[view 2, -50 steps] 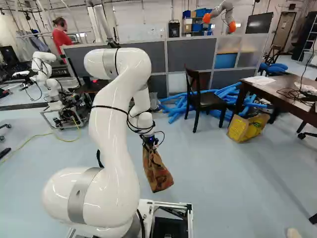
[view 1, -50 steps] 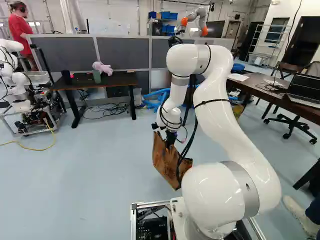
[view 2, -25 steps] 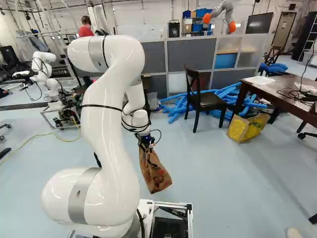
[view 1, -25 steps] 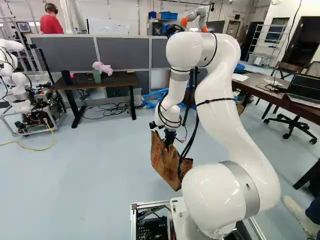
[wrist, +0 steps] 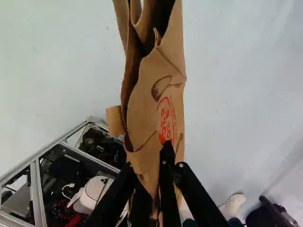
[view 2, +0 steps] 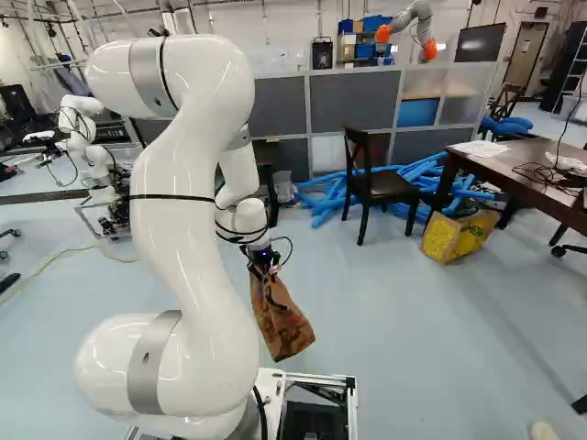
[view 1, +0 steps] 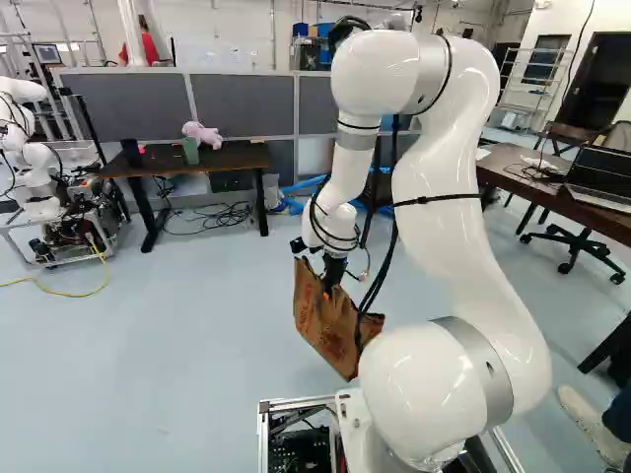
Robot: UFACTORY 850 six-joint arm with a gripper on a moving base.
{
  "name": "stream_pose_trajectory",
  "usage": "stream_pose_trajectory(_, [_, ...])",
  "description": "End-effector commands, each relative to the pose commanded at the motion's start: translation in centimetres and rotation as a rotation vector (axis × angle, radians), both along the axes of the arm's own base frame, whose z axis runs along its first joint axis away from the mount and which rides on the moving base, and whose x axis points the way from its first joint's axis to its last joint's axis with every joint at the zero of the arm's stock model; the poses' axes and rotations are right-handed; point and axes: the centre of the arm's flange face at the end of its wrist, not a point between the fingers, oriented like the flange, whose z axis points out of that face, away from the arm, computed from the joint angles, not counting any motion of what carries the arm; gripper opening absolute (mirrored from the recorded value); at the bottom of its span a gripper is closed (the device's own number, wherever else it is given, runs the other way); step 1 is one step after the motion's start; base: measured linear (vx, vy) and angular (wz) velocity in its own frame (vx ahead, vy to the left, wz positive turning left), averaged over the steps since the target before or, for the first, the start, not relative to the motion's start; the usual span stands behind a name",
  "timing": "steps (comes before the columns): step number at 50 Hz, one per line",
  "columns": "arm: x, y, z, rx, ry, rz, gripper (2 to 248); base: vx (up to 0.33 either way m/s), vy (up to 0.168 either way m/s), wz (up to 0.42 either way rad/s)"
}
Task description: Pick up the bag on the ground and place it on the table
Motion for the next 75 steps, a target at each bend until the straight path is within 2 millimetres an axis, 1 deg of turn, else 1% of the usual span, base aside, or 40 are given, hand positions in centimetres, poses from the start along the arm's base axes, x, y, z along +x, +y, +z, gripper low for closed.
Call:
stream_pose_trajectory(12, [-1.2,0.0,1.8,0.002,-0.019,-0.002,21,0.0,0.0,0.0])
stream_pose_trajectory(37, [-2.7,-0.1,5.4,0.015,-0.072,-0.053,21,0.0,0.0,0.0])
stream_pose_trajectory(75, [-3.0,-0.5,10.7,0.028,-0.067,-0.139,21,0.0,0.0,0.0])
